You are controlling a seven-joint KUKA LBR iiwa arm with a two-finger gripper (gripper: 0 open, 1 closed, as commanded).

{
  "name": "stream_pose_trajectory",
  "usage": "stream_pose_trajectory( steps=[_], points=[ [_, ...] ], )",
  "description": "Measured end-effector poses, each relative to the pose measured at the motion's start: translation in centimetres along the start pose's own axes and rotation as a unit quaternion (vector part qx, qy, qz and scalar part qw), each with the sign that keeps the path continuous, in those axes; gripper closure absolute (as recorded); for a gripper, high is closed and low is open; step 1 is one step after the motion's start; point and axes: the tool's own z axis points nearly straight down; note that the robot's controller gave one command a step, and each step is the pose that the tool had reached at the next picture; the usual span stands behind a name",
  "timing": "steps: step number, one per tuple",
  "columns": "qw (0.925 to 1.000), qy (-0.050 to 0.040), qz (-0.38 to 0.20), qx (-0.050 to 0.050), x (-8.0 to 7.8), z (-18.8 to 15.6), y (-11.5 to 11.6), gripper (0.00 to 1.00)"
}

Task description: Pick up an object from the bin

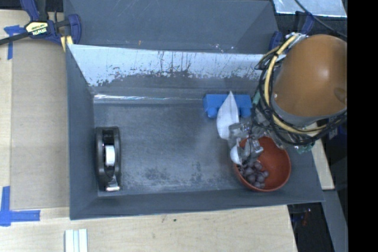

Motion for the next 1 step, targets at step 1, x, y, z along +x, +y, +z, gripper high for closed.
stream_pose_trajectory(
  steps=[1],
  points=[
    [1.0000,0.0000,0.000,0.000,0.00,0.00,0.00,1.00]
  ],
)
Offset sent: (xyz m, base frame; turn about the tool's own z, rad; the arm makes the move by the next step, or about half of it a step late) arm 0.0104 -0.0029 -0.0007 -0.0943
